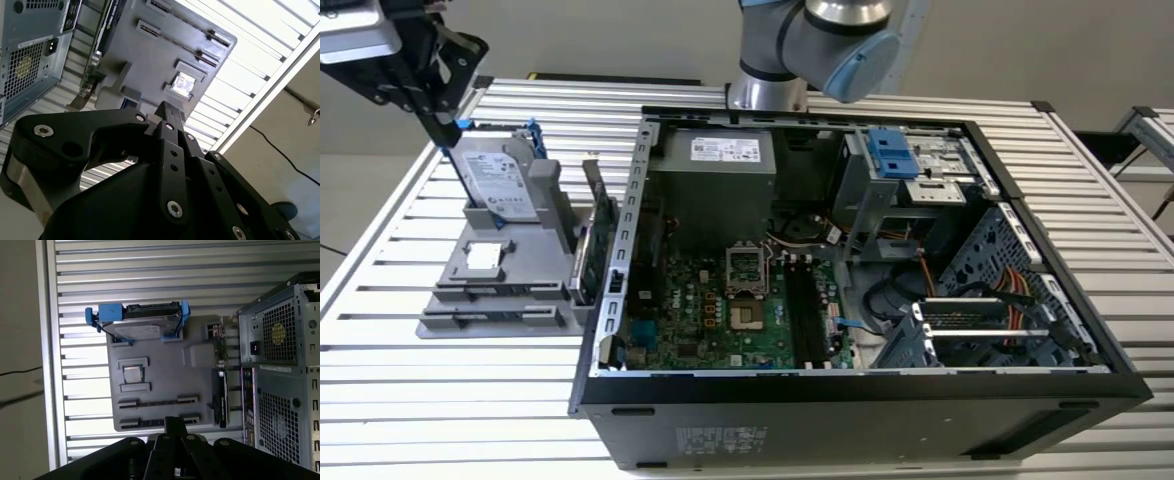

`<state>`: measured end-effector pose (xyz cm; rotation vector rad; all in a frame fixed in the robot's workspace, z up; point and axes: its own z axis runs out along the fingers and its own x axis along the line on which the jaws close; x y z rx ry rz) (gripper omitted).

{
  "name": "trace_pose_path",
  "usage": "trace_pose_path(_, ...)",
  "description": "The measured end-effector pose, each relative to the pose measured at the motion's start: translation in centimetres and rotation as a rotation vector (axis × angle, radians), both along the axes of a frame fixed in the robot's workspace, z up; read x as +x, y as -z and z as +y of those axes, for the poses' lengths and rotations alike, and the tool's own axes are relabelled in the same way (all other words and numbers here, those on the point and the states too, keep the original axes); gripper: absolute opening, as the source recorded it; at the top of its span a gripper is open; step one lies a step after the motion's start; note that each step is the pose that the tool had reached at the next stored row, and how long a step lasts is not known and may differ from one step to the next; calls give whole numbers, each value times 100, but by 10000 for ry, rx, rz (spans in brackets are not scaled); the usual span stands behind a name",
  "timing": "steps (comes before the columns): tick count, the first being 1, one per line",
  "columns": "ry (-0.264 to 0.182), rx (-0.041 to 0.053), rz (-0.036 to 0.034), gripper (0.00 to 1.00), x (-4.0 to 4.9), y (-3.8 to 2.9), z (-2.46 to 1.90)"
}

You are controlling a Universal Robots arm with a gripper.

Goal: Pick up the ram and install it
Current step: 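Pick up the ram and move it above insertion slot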

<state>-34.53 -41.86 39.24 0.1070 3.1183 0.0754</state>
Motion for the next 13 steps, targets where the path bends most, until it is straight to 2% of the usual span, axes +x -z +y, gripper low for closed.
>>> trace_pose_path(13,0,0,0,0,0,0,-111)
